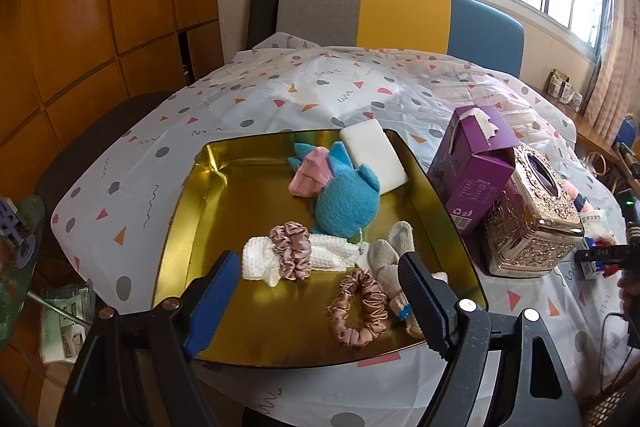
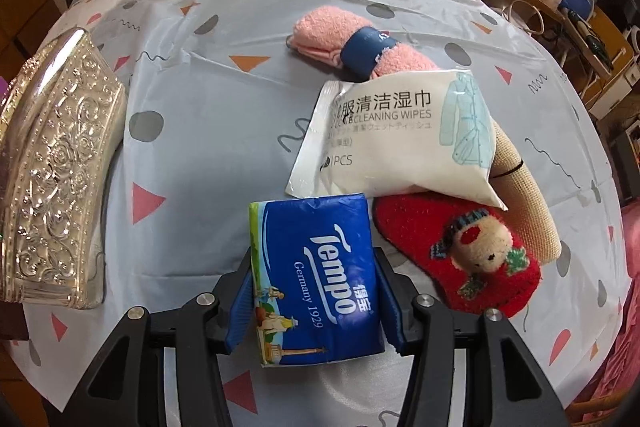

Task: Organize soft objects
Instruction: 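Lift the blue Tempo tissue pack with the right gripper, then carry the Tempo pack into the gold tray and open the right gripper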

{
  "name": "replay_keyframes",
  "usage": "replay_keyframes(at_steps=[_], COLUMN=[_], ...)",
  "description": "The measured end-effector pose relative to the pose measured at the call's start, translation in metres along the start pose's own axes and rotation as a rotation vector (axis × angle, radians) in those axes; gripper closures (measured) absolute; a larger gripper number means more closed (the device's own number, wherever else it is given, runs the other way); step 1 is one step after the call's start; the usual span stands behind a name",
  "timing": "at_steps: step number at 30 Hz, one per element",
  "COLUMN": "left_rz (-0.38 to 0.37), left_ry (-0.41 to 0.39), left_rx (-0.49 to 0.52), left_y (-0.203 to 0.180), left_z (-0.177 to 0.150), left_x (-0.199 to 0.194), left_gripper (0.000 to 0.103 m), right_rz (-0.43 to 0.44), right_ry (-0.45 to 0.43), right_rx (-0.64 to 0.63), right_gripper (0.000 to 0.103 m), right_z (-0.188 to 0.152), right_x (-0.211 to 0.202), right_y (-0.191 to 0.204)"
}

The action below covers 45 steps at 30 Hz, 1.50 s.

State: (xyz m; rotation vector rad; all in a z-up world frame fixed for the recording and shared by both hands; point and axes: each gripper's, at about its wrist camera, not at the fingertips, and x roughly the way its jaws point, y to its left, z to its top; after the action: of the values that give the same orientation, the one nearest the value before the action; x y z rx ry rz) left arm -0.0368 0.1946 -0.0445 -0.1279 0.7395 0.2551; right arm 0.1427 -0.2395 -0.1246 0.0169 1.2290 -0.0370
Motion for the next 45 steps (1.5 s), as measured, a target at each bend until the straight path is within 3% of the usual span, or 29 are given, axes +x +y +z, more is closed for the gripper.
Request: replay_keyframes(at_steps=[8,14,20,26,29,36,45], left_rz=[0.004,0.021,0.046,0.071,0.086,0.096,0.098], left_ry=[0.014,0.008,0.008,-0.017,-0.035,-0.043,-0.02], left_rx=[-0.039,-0.081,-0.104,-0.114,-0.113,-0.115,-0.125], left_y=[0.012,0.022,0.033,0.039,0.042,0.048,0.05], left_z=[0.001,0.002,0.002,0.004,0.006,0.006,0.001], left_x=[0.006,0.008,0.01,0.004,-0.001,-0.004,0.002], left_gripper=[0.021,0.021,0.021,0.021,0.02,0.02,0.02], right_rz=[0.14,0.207,0.366,0.542,0.585,0.563,0.478], right_ry=[-0.177,-0.327,-0.42,-0.367,-0.32,-0.227,-0.141], right_rx=[0.128,0.07,-0.064,-0.3,-0.408,-0.513,-0.559], right_gripper=[0.05,0.05,0.05,0.05,0.05,0.049,0.049], right_z=[-0.002,-0.006,-0.013,-0.031,-0.041,-0.041,-0.043], right_x=[-0.05,-0.108,-0.155,-0.169,-0.163,-0.124,-0.079], right_y=[-0.006,0.027,0.079,0.172,0.223,0.31,0.344])
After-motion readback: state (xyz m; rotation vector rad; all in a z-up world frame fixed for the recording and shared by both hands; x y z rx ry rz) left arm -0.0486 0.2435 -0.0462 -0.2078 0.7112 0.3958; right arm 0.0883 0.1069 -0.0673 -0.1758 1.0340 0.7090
